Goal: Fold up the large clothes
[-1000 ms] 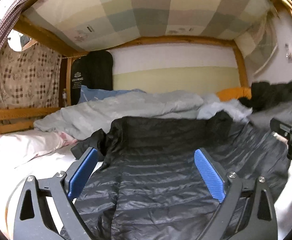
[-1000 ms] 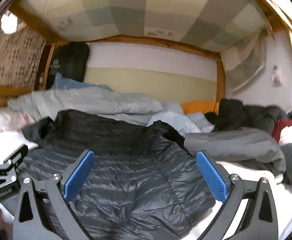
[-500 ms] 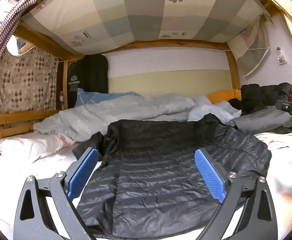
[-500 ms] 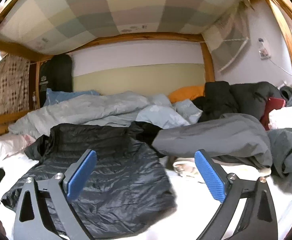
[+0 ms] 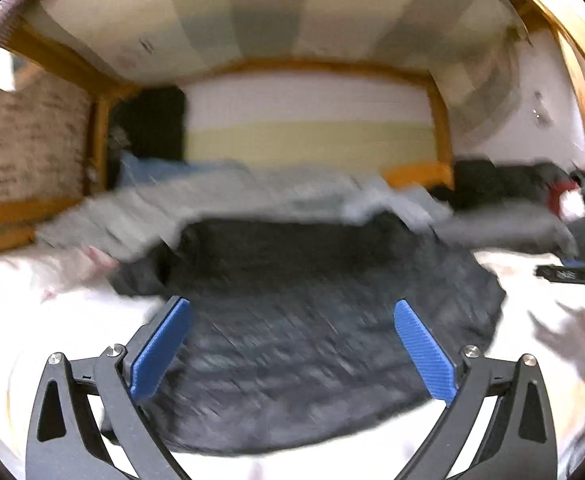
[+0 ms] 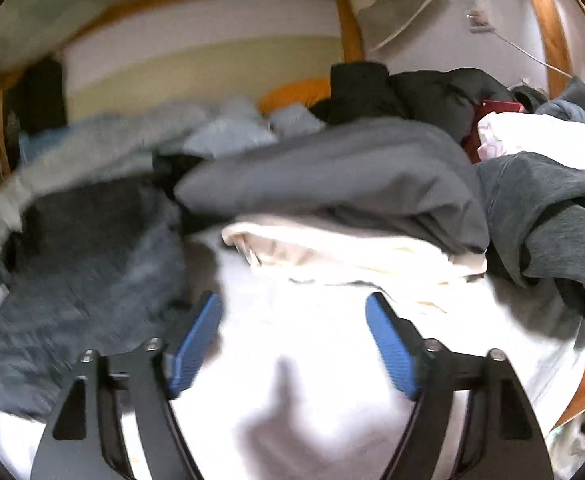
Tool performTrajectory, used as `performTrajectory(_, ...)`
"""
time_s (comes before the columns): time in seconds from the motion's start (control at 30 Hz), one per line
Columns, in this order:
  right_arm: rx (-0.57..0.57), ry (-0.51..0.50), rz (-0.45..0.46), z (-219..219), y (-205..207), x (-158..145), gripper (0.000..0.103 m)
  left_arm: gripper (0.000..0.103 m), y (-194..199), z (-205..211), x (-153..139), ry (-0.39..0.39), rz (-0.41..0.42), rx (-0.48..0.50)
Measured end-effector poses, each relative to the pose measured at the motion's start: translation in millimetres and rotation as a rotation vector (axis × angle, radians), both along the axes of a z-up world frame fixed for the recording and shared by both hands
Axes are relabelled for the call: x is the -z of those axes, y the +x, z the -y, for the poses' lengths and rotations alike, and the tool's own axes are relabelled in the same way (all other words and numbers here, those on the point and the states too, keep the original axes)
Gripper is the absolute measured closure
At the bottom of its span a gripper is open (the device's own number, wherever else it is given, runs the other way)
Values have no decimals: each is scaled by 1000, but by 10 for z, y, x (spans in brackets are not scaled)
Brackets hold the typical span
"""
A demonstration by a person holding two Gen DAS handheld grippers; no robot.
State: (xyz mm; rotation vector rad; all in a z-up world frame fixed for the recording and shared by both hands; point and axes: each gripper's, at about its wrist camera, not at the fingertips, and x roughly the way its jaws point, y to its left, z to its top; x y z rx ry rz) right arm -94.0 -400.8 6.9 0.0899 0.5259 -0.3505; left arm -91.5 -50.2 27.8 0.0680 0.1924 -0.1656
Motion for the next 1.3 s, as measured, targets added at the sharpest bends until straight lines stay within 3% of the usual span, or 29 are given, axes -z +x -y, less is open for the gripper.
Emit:
performTrajectory(0.1,-102,-83,-66,-223,154,185,25,2,63,100,153,72,-13,-113)
performTrajectory(0.3,-270,-181,-132,-689,425,437,25,2,34,33,152,63,5,-118)
performTrajectory(0.5,-326,-124,52,-882,339,102,25,2,70,-241,136,-21,-33,-130)
performTrajectory(0.57,-304,-110,115,-910,277,-53,24,2,67,-332,130,-1,-29,-154)
performTrajectory(0.63,-238,-102,161,-901,260,-228,18,2,47,-430,108,28,-9,-191)
performTrajectory(0.77,-55,-136,158,-784,287,-372,19,2,43,-699,149,30,-14,-269)
performTrajectory(0.83,-51,-97,117,-645,305,-355,37,2,71,-889,238,-7,-49,-301)
performTrajectory(1.0,-110,102,48,-244,336,-200,37,1,260,-1316,586,-72,-169,-392)
performTrajectory(1.2,-134,222,-115,-79,467,332,37,1,452,-1756,845,-342,-236,-434)
performTrajectory(1.3,-184,349,-114,-51,525,496,37,9,628,-1745,911,-353,-312,-422)
